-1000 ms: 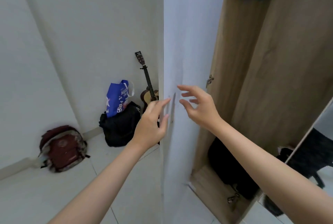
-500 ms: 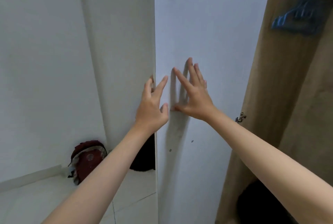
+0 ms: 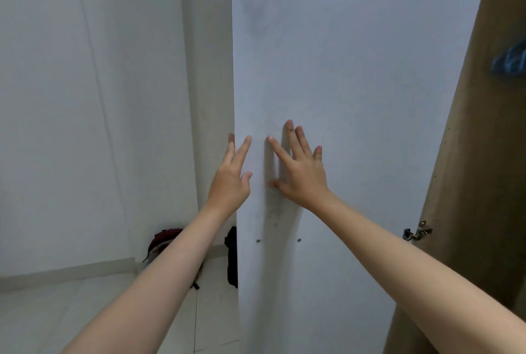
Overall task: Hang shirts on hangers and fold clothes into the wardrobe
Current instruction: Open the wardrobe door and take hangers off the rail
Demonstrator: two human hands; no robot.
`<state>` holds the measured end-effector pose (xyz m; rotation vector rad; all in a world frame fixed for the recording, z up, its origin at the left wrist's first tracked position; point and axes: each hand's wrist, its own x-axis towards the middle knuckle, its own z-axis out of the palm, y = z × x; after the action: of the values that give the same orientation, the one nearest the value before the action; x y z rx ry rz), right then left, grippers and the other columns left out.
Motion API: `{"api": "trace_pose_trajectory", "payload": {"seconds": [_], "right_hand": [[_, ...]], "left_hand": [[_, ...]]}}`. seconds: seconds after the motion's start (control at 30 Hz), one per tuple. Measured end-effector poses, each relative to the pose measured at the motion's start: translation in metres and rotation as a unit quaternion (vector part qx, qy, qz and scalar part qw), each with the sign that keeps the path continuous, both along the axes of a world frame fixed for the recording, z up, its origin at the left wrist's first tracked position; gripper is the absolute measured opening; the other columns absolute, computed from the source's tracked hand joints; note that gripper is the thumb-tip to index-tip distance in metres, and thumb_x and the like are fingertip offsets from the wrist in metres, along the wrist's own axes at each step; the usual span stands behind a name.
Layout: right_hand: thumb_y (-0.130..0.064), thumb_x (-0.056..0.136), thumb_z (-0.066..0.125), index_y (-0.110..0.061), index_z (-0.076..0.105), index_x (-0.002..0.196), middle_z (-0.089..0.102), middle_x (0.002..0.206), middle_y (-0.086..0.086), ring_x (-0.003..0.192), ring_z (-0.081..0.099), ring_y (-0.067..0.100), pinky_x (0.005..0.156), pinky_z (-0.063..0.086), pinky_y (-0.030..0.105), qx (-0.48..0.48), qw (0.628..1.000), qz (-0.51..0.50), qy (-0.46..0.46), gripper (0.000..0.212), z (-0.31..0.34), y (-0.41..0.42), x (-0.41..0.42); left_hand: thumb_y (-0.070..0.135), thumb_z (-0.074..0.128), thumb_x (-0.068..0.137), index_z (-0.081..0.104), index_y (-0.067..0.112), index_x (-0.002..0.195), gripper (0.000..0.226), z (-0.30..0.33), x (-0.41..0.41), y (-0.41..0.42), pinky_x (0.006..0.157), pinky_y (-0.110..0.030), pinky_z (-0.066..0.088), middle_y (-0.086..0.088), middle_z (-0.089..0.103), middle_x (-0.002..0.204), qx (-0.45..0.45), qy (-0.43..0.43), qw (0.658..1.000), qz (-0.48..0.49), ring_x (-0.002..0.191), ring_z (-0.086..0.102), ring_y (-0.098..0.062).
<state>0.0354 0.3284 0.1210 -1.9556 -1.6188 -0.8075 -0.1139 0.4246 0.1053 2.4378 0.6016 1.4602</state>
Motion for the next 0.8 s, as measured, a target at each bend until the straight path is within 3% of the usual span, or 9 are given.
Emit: {"api": "trace_pose_trajectory", "payload": {"seconds": [0.47, 0.57, 0.63, 0.67, 0.73, 0.8], "right_hand": [[-0.034, 0.076, 0.076, -0.033, 0.006, 0.152, -0.027, 0.153, -0.001, 0.144, -0.019, 0.021, 0.104, 0.022, 0.067, -0.023, 0.999, -0.025, -0.024, 0.103, 0.002, 0.028, 0.019], [-0.030, 0.077, 0.076, -0.029, 0.016, 0.152, -0.016, 0.158, 0.003, 0.144, -0.016, 0.019, 0.103, 0.025, 0.068, -0.006, 1.000, -0.002, -0.022, 0.096, 0.001, 0.025, 0.020], [-0.026, 0.079, 0.074, -0.024, 0.027, 0.149, 0.002, 0.160, 0.006, 0.147, 0.000, 0.021, 0.099, 0.035, 0.067, 0.037, 0.998, 0.038, -0.018, 0.084, 0.000, 0.019, 0.023], [-0.024, 0.081, 0.072, -0.022, 0.031, 0.148, 0.012, 0.160, 0.007, 0.147, 0.014, 0.024, 0.094, 0.044, 0.063, 0.068, 0.995, 0.062, -0.021, 0.079, 0.001, 0.015, 0.026], [-0.024, 0.082, 0.069, -0.020, 0.037, 0.144, 0.027, 0.156, 0.007, 0.133, 0.041, 0.027, 0.071, 0.057, 0.048, 0.125, 0.987, 0.096, -0.038, 0.070, 0.006, 0.004, 0.034], [-0.025, 0.083, 0.067, -0.019, 0.041, 0.141, 0.035, 0.151, 0.007, 0.117, 0.052, 0.027, 0.059, 0.057, 0.039, 0.156, 0.981, 0.098, -0.056, 0.064, 0.013, -0.011, 0.043]], "left_hand": [[0.002, 0.056, 0.088, 0.018, 0.027, 0.149, 0.076, 0.001, 0.018, 0.030, 0.082, -0.024, 0.042, -0.006, 0.003, 0.159, -0.011, 0.037, 0.999, 0.000, 0.127, 0.047, -0.029], [0.001, 0.054, 0.088, 0.020, 0.024, 0.149, 0.074, -0.001, 0.017, 0.029, 0.086, -0.024, 0.042, -0.008, 0.000, 0.159, -0.001, 0.036, 0.999, -0.005, 0.135, 0.038, -0.028], [0.001, 0.053, 0.087, 0.024, 0.018, 0.148, 0.070, -0.003, 0.020, 0.024, 0.107, -0.043, 0.033, -0.011, -0.003, 0.159, 0.013, 0.032, 0.999, 0.002, 0.145, 0.017, -0.027], [0.001, 0.053, 0.086, 0.028, 0.015, 0.147, 0.067, -0.004, 0.022, 0.021, 0.111, -0.055, 0.017, -0.012, -0.004, 0.158, 0.021, 0.024, 0.999, 0.011, 0.146, 0.007, -0.026], [0.000, 0.053, 0.084, 0.033, 0.012, 0.144, 0.065, -0.002, 0.028, 0.012, 0.107, -0.057, -0.003, -0.012, -0.002, 0.158, 0.032, -0.006, 0.999, 0.013, 0.145, -0.004, -0.022], [0.000, 0.054, 0.083, 0.038, 0.011, 0.142, 0.062, 0.005, 0.039, 0.000, 0.105, -0.055, -0.006, -0.013, 0.004, 0.158, 0.053, -0.036, 0.998, -0.013, 0.146, -0.001, -0.024]]}}
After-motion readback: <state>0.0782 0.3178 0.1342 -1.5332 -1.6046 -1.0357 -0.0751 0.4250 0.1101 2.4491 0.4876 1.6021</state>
